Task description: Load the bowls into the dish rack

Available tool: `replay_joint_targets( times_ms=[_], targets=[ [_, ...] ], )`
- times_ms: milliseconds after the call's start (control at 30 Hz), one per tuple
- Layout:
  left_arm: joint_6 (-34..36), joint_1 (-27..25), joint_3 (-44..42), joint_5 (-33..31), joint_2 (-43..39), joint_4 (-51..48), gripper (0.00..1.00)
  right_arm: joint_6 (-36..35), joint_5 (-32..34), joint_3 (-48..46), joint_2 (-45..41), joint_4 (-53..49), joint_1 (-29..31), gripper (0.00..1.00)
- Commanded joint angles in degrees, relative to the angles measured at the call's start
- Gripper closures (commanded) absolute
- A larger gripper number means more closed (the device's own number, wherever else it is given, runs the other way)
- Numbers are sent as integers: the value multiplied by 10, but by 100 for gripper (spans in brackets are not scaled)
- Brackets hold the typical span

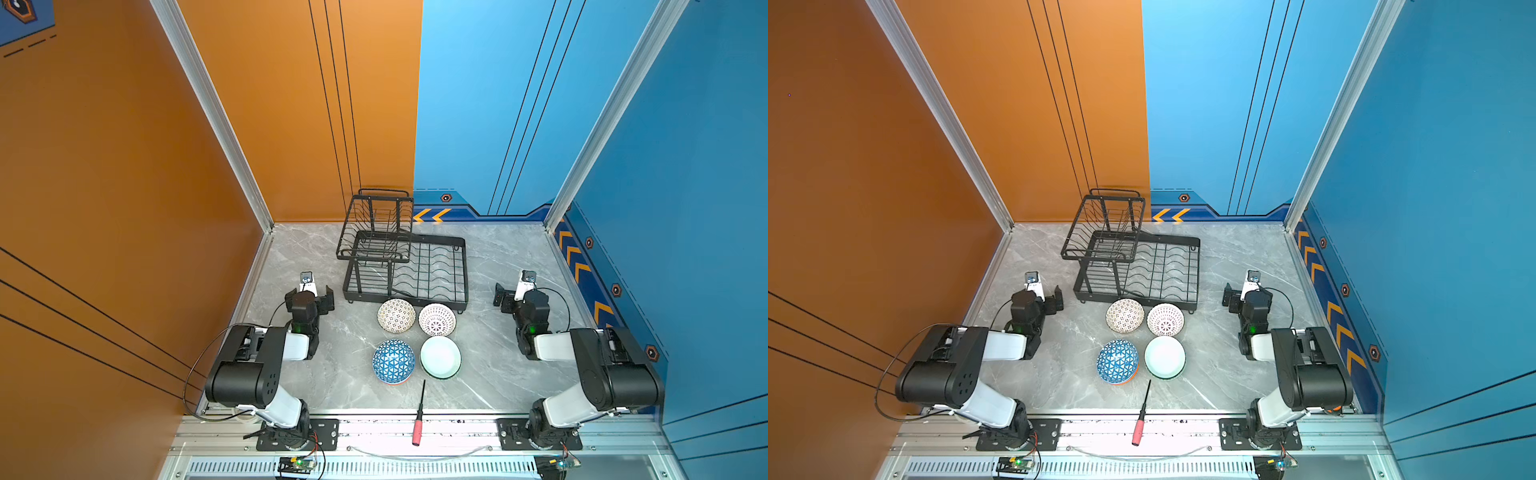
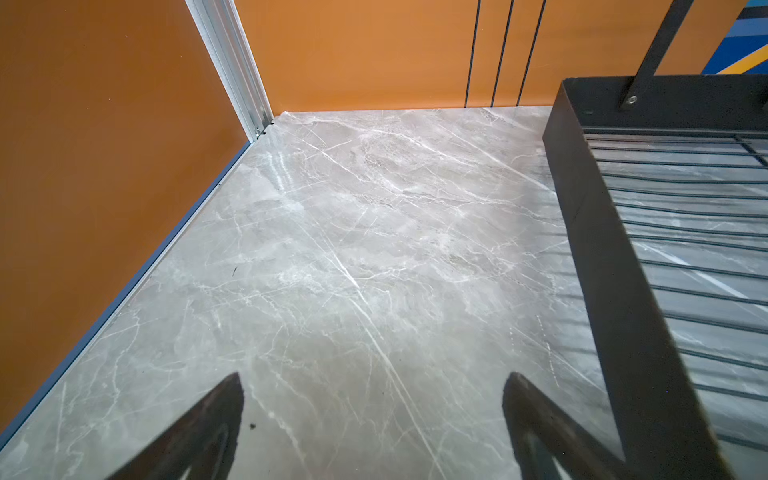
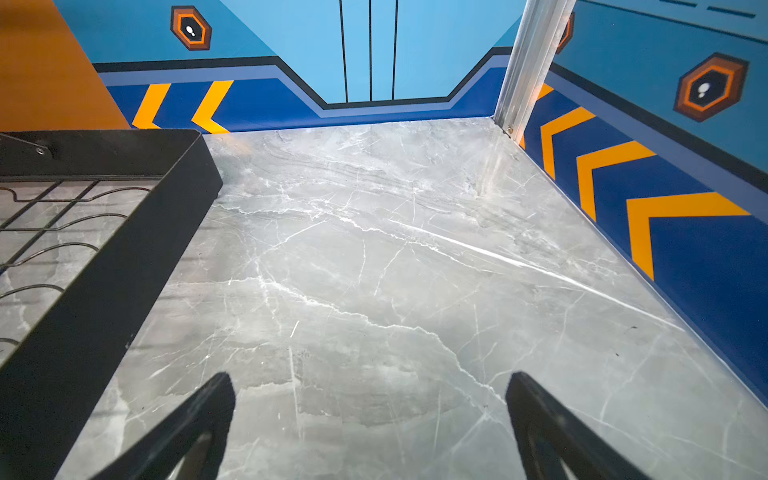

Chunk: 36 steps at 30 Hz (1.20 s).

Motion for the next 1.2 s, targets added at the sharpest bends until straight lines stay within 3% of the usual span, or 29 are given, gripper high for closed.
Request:
replay_joint_targets(
  times_ms=[0, 200, 833, 1167],
  targets=[
    [9, -4, 4, 12, 3, 6, 2, 4, -9, 9, 4, -10, -3, 0],
    [4, 10, 5, 48, 2, 2, 2, 3, -9, 11, 4, -10, -3, 0],
    [5, 10, 8, 46, 3, 0, 2, 3, -9, 11, 5, -12, -3, 0],
    [6, 8, 7, 44, 3, -1, 2, -5, 26, 6, 4, -3, 12, 0]
  ],
)
